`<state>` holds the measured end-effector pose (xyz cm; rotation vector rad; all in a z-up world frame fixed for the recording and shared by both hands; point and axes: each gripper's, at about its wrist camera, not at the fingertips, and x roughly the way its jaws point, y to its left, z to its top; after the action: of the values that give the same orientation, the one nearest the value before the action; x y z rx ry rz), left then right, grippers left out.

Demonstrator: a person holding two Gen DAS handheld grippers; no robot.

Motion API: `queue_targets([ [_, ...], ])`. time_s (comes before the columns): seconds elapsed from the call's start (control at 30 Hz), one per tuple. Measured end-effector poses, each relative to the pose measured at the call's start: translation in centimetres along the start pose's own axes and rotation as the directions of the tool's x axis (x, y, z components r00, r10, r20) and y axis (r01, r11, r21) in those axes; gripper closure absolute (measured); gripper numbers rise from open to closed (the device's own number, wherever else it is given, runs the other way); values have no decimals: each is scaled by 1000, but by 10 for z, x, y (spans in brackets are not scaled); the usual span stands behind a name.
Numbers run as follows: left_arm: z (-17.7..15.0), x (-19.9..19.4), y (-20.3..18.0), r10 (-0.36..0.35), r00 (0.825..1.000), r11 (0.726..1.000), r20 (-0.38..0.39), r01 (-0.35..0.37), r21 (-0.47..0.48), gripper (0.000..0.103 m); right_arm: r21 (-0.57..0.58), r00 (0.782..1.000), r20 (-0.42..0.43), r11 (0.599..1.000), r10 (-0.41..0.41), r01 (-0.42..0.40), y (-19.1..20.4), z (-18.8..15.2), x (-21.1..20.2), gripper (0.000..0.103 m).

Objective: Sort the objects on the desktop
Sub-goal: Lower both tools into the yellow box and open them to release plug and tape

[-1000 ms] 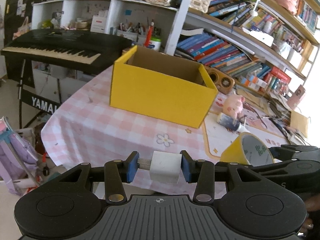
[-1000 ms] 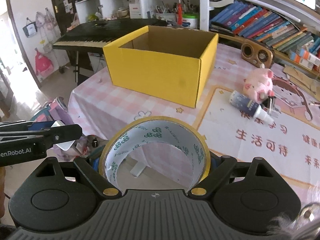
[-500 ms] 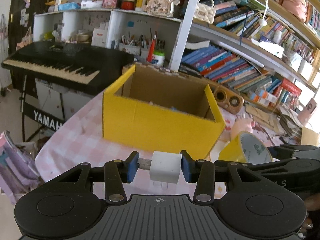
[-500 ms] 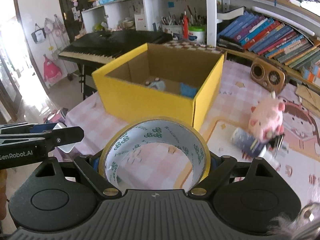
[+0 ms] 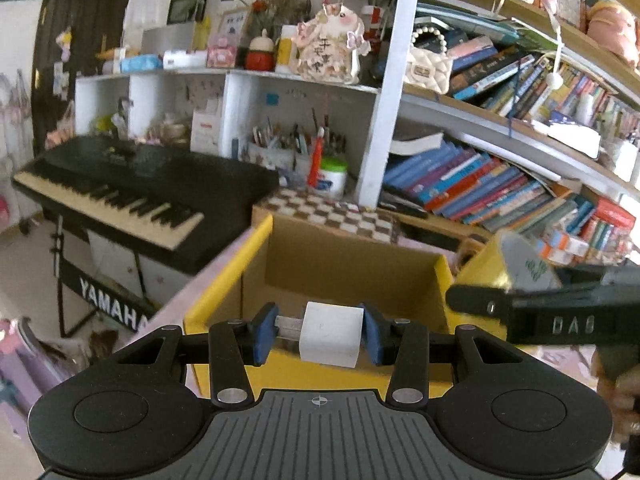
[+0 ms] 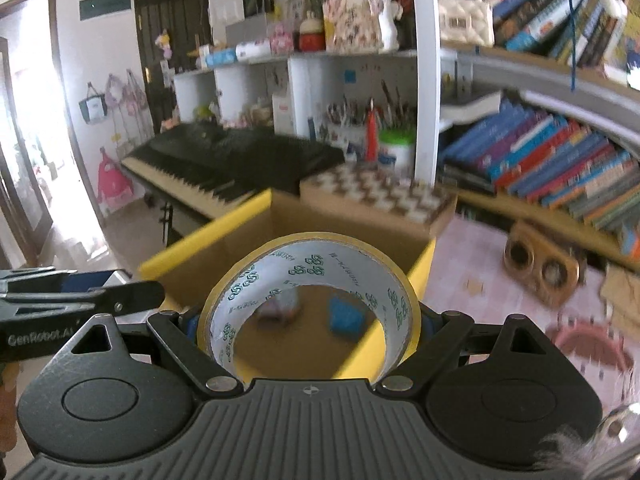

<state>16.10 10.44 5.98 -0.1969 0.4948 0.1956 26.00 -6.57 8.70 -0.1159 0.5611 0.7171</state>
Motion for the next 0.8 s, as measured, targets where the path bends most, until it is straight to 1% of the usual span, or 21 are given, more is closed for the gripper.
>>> queue_targets([
  [0.07,5,12,-2,19,1000,1000,-7,-19,10,60,-4,1000,22,1000,-4,4,-7,13,9,13],
  [0.17,10,34,-7,34,999,999,-38,-32,37,60,4,999,47,1000,0,-1,-17,29,24,13],
  [0.3,9,60,-19,36,996,996,-84,-29,84,60,1,999,40,1000,19,-19,-24,43,46,13],
  [0.4,4,79,-33,28,992,992,-122,-12,125,60,-4,999,-1,999,37,-37,-25,47,69,13],
  [0.53,-6,97,-49,9,984,987,-177,20,162,60,-18,994,-87,998,62,-64,-23,42,99,13],
  [0.63,-16,109,-56,8,974,981,-226,36,189,60,-53,988,-142,996,64,-72,-19,36,118,13],
  [0.8,-30,123,-66,9,951,972,-308,64,226,60,-85,973,-216,992,77,-97,-13,25,139,13],
])
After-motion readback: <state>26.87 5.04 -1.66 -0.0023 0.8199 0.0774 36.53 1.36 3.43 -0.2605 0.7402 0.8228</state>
